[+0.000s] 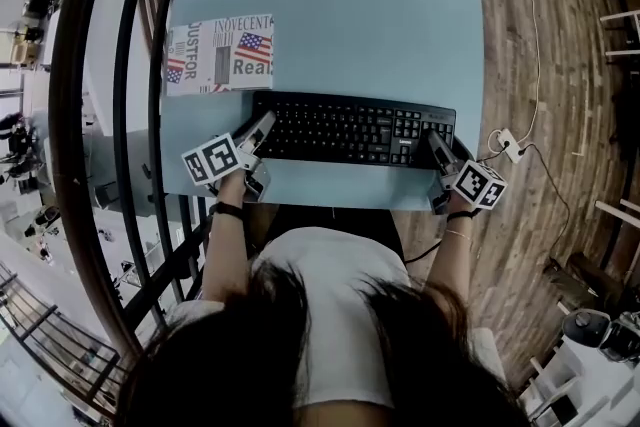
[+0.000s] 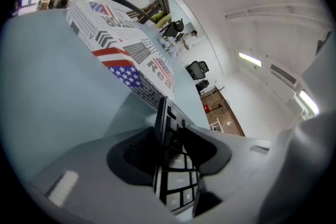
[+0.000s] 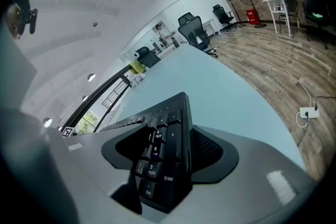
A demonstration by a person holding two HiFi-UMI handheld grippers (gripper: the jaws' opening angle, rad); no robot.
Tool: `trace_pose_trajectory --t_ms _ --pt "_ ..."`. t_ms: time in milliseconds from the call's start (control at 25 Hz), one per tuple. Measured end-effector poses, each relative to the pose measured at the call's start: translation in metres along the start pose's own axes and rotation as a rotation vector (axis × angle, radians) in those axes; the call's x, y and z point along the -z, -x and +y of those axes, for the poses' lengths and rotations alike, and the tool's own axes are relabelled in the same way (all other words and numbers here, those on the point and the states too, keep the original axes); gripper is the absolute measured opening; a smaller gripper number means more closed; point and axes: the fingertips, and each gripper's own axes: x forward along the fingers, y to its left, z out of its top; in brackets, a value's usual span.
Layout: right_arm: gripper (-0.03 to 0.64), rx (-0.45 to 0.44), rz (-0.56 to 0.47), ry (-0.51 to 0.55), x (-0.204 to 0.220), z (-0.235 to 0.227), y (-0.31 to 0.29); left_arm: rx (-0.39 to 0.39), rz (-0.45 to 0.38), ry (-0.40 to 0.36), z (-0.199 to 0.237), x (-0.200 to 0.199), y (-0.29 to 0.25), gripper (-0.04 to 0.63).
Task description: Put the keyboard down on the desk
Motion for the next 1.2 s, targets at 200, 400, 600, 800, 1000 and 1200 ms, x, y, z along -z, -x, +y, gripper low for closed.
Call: trace_pose_trajectory --t_ms 200,400,600,800,1000,1200 --pt "0.240 0.011 0.038 -0.020 0.004 0.001 -0.005 -0.065 0.021 -0.006 0.007 0.003 -0.002 0.195" --pt "0.241 0.012 0.050 -0.033 0.004 0.003 -0.006 -0.110 0.030 -0.005 0.009 0.003 -0.001 0.199" --pt "0.242 0.023 0.058 -0.045 0.003 0.002 -0.006 -0.145 0.035 0.002 0.010 0.003 -0.002 0.201" --pt "0.244 0.050 0.095 -0.065 0.005 0.002 -0.013 -0.180 0.024 0.003 0.016 0.000 -0.002 0.201" --pt "0.256 0.094 0.105 -0.025 0.005 0.001 -0.011 -0.236 0.016 -0.037 0.018 0.000 0.001 0.210" --pt "0.263 0.164 0.091 0.123 -0.006 -0.002 -0.007 -0.292 -0.013 -0.135 0.018 -0.002 0.006 0.250"
